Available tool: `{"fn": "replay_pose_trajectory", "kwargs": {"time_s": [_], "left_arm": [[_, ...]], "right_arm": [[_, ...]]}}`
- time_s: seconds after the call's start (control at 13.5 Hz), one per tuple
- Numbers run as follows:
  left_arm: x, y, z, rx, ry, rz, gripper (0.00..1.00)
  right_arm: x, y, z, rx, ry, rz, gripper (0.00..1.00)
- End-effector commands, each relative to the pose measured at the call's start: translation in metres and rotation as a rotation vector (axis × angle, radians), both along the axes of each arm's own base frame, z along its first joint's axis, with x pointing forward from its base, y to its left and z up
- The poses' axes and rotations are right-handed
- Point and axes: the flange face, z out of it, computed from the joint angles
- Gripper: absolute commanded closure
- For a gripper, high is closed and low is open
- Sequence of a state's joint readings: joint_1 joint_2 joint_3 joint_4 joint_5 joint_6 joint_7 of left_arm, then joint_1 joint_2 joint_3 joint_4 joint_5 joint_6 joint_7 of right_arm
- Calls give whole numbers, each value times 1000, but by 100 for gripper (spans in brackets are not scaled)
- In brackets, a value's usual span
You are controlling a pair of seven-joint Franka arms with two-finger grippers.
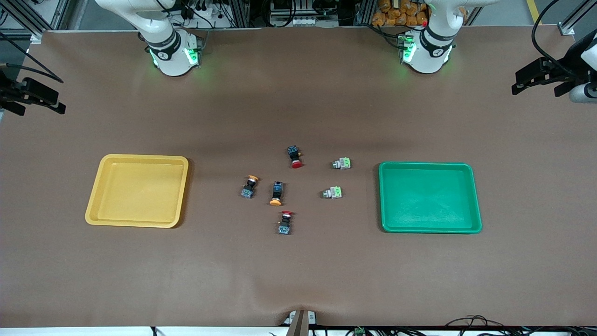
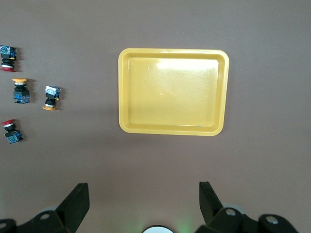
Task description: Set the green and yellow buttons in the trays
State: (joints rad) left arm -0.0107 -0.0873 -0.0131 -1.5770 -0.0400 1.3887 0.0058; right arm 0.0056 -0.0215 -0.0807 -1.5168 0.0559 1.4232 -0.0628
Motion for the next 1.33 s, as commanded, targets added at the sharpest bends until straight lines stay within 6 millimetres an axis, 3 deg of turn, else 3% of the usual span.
{"fn": "replay_pose_trajectory", "kwargs": {"time_s": [0.0,0.22,0.59,1.26], "left_arm": [[2,1,4,-11,0,-7,0],[7,2,1,-6,3,2,0],[19,0,-25,-10,58,-8,0],[56,-40,-79,26,101,-58,0]], "right_arm": [[0,1,5,-11,0,-8,0],[0,0,6,-13,-2,-11,0],[0,0,4,-11,1,-9,0],[2,2,2,-11,6,-6,0]]}}
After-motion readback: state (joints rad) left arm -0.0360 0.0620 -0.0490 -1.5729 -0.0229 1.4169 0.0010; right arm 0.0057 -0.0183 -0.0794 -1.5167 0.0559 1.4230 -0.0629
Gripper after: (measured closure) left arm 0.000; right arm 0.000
